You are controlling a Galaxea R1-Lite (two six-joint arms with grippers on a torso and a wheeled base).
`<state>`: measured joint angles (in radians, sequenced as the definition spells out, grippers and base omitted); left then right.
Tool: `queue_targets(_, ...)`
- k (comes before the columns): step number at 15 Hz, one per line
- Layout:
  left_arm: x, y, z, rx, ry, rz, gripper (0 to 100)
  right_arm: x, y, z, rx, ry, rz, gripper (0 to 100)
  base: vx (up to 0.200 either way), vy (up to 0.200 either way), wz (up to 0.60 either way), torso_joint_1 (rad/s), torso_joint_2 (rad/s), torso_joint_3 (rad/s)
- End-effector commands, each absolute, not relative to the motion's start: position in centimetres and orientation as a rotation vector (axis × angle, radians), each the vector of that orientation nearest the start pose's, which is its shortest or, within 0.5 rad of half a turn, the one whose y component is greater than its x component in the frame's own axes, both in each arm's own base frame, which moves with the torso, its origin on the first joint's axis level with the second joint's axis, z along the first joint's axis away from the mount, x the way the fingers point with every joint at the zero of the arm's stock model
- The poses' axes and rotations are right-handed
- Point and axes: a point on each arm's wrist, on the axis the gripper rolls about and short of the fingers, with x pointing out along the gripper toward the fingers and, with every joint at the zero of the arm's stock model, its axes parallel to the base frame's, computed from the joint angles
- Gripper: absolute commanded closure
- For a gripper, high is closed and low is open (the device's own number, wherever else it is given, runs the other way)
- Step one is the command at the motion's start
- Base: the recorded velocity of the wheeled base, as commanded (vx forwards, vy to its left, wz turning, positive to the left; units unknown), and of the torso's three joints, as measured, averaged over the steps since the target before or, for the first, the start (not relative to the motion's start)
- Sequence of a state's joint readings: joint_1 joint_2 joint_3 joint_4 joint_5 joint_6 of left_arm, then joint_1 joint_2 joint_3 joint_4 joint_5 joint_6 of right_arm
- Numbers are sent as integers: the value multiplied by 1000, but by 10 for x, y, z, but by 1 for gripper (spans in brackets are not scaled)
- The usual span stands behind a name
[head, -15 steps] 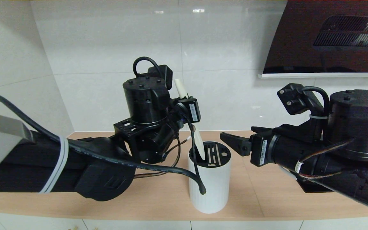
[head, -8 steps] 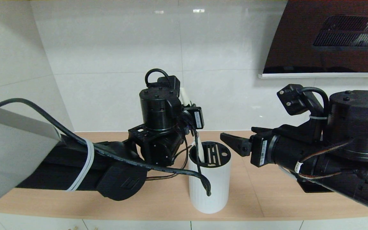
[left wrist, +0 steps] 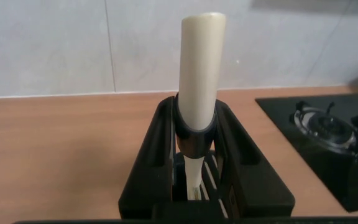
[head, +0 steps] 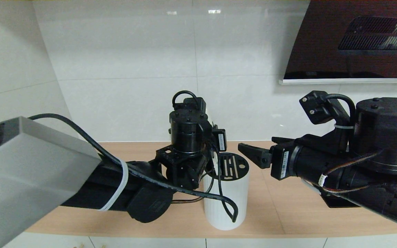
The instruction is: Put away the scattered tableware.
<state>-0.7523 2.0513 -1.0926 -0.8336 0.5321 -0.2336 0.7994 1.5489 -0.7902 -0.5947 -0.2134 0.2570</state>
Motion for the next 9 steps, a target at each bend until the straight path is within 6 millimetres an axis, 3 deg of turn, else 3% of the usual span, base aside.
queue_targets(1, 301, -269, 142, -141, 148, -206, 100, 193, 192, 219, 171, 217, 562, 0, 0, 0, 0, 0, 0, 0)
queue_targets(9, 300, -287, 103, -109, 226, -218, 100, 193, 192, 219, 169, 216, 561, 0, 0, 0, 0, 0, 0, 0)
